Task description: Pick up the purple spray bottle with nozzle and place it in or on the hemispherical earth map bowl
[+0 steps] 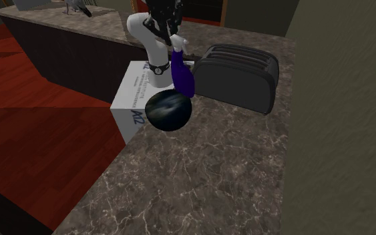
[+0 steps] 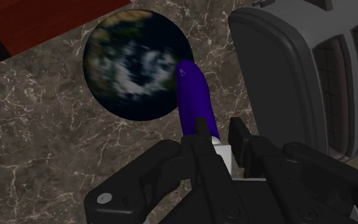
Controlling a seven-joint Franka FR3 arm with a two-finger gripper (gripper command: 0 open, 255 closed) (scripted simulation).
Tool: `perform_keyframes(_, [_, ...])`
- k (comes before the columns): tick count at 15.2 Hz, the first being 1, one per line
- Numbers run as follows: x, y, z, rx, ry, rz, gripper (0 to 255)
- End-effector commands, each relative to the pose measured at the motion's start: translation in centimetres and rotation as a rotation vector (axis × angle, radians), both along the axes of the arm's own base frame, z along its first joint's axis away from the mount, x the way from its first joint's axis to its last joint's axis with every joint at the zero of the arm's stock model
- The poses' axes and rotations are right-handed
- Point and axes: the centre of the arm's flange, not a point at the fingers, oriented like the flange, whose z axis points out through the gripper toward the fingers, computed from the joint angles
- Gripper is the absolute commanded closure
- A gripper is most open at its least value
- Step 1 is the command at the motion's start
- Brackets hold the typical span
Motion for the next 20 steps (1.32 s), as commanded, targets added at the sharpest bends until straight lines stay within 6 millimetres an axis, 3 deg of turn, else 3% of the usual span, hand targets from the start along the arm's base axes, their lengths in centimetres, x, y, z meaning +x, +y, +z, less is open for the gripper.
perform_keyframes(1, [0.0,0.0,0.0,0.000,0.000,0.000,255])
perform_keyframes(2, [0.0,0.0,0.0,0.000,0.000,0.000,255])
perform_keyframes(3, [0.0,0.0,0.0,0.000,0.000,0.000,0])
perform_keyframes(8, [0.0,0.0,0.0,0.000,0.000,0.000,0])
perform_keyframes(12, [0.7,-0.9,4.9,0.000,0.000,0.000,0])
perform_keyframes(20, [0.7,-0.9,4.9,0.000,0.000,0.000,0])
